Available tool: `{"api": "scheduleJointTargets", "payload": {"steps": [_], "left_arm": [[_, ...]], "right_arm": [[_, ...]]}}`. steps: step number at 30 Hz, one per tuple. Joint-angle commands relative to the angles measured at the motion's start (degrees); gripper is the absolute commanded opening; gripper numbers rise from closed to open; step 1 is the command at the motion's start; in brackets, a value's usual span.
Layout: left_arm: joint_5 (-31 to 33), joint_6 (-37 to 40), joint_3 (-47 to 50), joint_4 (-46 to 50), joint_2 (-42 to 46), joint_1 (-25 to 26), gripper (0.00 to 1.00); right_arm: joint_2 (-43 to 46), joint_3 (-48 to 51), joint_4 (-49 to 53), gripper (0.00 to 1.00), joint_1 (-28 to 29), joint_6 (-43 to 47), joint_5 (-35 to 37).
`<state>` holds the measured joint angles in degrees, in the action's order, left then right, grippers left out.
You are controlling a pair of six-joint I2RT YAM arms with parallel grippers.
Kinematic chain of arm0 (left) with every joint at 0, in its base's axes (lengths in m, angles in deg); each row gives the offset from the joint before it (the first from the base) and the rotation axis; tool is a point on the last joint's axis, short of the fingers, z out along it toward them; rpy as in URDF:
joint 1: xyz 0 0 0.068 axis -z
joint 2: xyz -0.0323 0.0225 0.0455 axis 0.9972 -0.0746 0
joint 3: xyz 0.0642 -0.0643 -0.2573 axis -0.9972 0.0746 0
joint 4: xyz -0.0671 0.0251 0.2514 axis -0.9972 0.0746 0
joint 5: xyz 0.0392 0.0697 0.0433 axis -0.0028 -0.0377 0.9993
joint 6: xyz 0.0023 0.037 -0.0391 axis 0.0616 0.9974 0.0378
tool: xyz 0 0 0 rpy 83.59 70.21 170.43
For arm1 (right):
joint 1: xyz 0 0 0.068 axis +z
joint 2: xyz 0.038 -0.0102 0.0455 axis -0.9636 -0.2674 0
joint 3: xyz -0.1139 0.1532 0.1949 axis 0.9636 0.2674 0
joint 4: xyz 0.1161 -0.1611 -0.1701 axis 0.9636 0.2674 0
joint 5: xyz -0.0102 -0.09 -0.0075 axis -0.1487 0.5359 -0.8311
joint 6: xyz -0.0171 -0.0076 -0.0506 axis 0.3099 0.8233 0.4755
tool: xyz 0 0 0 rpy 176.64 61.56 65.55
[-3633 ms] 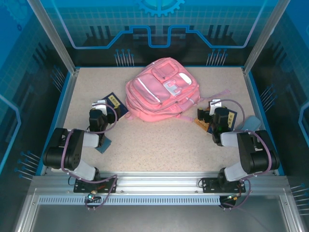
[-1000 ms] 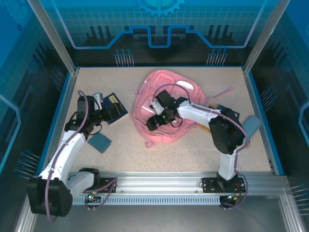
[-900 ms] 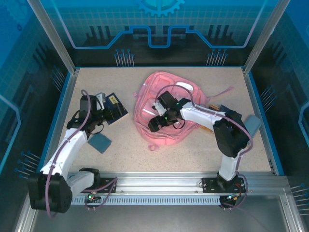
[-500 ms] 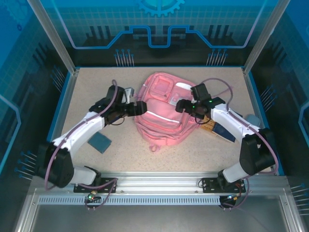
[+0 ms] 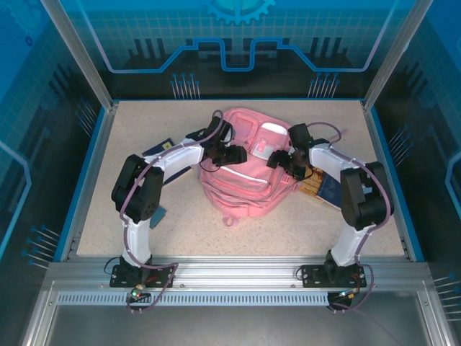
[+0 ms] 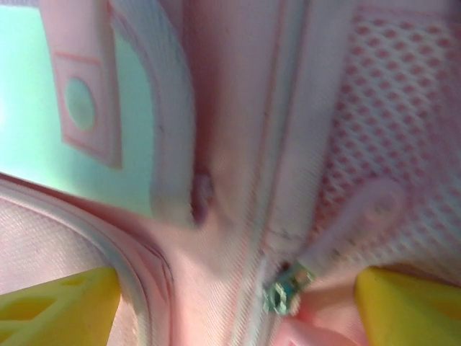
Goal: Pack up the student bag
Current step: Rotate the student bag at the top-center of the table, then unzip the student bag at the top-center of the table.
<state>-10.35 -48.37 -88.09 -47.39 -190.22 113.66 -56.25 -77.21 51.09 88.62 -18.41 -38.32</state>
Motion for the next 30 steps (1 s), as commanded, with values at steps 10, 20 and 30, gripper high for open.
{"api": "scheduleJointTargets", "payload": {"steps": [10, 20, 30], "left_arm": [[6.4, -2.2, 22.5, 0.6, 14.5, -0.3, 0.65], [13.9, 8.5, 9.0, 16.7, 19.3, 4.0, 0.71], [33.2, 8.5, -6.7, 24.4, 8.3, 20.6, 0.66]], "right_arm": [[-13.2, -14.2, -2.3, 0.82, 6.3, 5.3, -11.6], [6.1, -4.4, 0.2, 0.99, 0.3, 6.7, -6.7], [24.9, 12.8, 0.7, 1.0, -9.0, 8.6, -2.8]]}}
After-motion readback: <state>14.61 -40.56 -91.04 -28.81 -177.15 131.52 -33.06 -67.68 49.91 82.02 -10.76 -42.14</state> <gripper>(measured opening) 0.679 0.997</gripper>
